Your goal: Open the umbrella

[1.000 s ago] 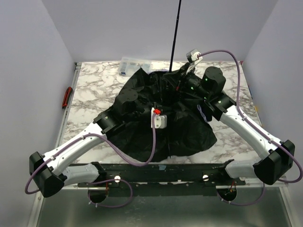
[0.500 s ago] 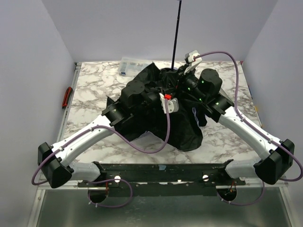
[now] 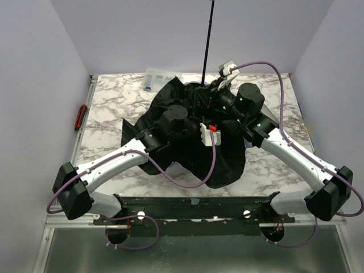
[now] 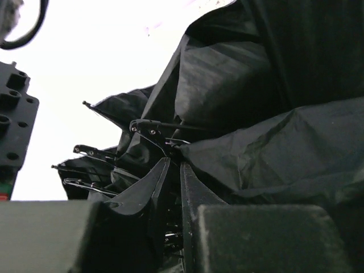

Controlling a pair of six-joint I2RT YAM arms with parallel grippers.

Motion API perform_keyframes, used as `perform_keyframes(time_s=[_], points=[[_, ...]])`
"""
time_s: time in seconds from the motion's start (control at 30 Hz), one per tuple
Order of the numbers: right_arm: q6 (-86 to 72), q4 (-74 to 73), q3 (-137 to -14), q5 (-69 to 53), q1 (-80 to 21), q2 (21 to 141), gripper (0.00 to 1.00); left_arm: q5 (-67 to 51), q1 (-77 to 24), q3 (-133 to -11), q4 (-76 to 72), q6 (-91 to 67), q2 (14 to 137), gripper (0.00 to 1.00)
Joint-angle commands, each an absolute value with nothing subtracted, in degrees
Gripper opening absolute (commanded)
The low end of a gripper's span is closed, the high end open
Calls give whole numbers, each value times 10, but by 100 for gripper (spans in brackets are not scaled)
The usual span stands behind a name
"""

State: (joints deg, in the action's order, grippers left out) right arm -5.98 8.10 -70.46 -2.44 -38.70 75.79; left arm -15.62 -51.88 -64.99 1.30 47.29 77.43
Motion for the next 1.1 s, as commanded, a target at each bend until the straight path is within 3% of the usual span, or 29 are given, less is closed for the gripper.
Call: perform_keyframes(time_s=[0.0, 0.2, 0.3, 0.43, 0.63, 0.83, 1.07], points=[[-69, 132, -717, -36, -389, 747, 1, -193, -515, -638, 18, 486, 760, 13], [-69, 164, -710, -54, -389, 753, 1, -301, -525, -683, 121, 499, 790, 17], [-63, 168, -707, -66, -389, 751, 0, -345, -525, -698, 154, 492, 786, 29], [-48, 166, -688, -80, -389, 735, 0, -414, -492, -678, 90, 381, 708, 49], [-22, 166, -647, -117, -390, 705, 0, -477, -418, -729, 73, 202, 627, 61], [-6, 167, -627, -184, -389, 691, 0, -412, -346, -809, 67, 46, 653, 58], [-11, 169, -626, -229, -389, 688, 1, -361, -333, -863, 66, -40, 709, 56]])
